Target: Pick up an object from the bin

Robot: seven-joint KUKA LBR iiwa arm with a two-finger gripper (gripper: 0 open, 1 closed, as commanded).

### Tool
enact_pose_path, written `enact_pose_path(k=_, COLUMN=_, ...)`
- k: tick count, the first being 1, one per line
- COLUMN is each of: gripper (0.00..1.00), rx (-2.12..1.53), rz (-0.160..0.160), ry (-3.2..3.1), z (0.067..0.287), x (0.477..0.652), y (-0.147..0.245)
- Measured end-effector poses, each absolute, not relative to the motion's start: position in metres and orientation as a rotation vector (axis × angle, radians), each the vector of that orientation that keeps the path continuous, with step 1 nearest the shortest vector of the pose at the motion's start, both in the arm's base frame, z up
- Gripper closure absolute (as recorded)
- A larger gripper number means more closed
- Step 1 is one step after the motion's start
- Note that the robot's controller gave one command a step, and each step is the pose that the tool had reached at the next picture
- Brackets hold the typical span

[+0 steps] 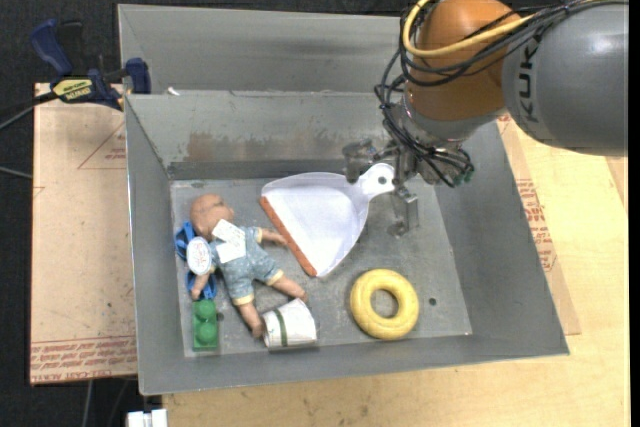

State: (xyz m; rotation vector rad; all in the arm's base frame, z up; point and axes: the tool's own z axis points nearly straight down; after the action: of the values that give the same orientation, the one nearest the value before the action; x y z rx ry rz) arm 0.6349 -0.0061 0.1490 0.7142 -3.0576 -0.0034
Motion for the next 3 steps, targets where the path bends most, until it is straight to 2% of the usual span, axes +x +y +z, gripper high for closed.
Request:
enact_pose_path(k=1, gripper=0.00, rx=0.585, rz=-0.002, ry=-3.093, z=0.121, x=0.640, y=-0.016)
enact_pose_path(k=2, gripper=0.00, rx=1.023, rz=-0.003, ry=-2.974, z=0.085, x=0.641, y=-0.014)
enact_pose_path(k=3, gripper=1.00, rx=0.944, rz=-0.004, ry=-3.005, z=0.071, x=0.639, y=-0.002)
